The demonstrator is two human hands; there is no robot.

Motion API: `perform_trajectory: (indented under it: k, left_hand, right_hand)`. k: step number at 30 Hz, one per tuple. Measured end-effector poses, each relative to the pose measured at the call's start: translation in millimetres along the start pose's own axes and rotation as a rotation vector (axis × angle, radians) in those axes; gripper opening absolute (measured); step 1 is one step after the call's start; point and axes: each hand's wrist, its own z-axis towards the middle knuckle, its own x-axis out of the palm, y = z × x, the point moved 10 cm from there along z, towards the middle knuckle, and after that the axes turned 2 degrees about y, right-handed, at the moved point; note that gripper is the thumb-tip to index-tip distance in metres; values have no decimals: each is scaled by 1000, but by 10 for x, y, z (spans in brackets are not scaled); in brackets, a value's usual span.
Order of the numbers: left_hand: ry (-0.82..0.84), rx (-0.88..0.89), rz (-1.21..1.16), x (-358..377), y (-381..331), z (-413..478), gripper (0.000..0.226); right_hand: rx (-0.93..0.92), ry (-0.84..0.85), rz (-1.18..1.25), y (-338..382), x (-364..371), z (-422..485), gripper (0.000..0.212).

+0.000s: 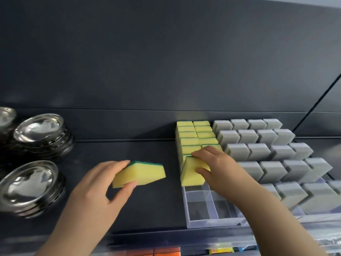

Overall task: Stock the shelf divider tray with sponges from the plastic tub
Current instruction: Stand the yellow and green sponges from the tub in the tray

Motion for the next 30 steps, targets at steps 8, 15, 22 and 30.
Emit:
perform_trajectory:
  k: [8,15,22,30]
  left_hand:
    - [-4,-5,16,-58,10,-56,45]
    - [16,-8,13,-47,-28,-67,43]
    - [26,4,23,-15,-59,-97,44]
    - [108,88,26,292,-372,90,41]
  right_hand:
    - [6,-14,-135,-107,50,18,41]
    - [-77,-38,-300,-3,214,19,32]
    - [-33,-55,-370,-11,379,-30,36]
    - [36,-284,150,-228,-214,-273,29]
